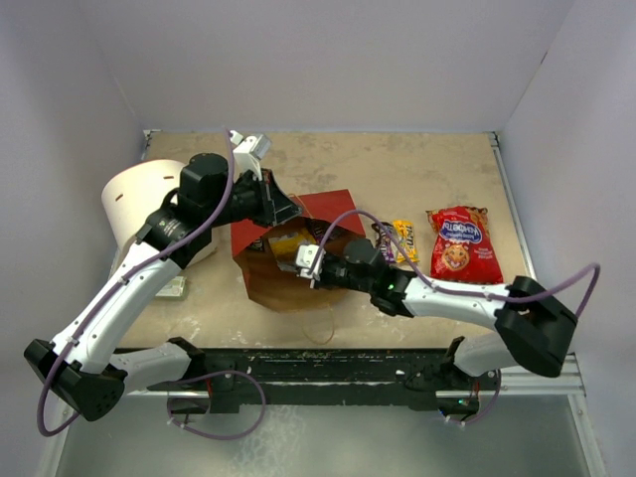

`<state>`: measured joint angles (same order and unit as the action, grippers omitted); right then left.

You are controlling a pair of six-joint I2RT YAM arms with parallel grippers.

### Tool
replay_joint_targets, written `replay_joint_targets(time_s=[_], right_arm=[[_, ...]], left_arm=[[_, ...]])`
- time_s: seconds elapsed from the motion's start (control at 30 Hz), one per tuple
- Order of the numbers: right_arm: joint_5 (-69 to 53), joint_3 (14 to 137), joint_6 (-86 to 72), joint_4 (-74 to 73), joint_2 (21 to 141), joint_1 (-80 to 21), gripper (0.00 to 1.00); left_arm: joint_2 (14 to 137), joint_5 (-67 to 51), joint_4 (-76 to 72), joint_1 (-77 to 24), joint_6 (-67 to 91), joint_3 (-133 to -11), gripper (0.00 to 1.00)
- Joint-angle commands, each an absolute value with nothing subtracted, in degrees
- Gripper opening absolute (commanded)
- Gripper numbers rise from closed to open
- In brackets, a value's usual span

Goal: Take the snacks out of the paper bag
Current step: Take out the snack from the paper bag.

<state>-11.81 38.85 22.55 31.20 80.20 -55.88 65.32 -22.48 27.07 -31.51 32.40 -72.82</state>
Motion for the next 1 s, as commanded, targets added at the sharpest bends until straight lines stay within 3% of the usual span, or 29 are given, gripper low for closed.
replay_joint_targets(time_s=[0.0, 0.27, 0.47, 0.7, 0.97], right_arm=[[-16.2, 37.4, 14.7, 29.2, 73.0, -56.2, 0.00], [-21.3, 42.7, 10.4, 8.8, 57.4, -56.2, 0.00], [-15.9, 53.6, 5.8, -10.2, 49.0, -56.2, 0.00], [7.7, 68.8, -3.3, -19.7, 48.0, -56.2, 0.00], [40.3, 71.8, -3.3, -16.2, 52.8, -54.8, 0.00]], left_arm=[[64.4, -20.8, 26.1, -31.3, 32.7, -74.9, 0.00], [64.9, -20.7, 27.0, -31.3, 31.6, -74.8, 0.00], [64.5, -17.7, 29.1, -31.2, 30.2, -73.8, 0.00], [66.1, -14.9, 33.8, -31.2, 28.7, -76.1, 0.00], [66.5, -13.8, 36.2, -31.2, 26.2, -76.4, 0.00]])
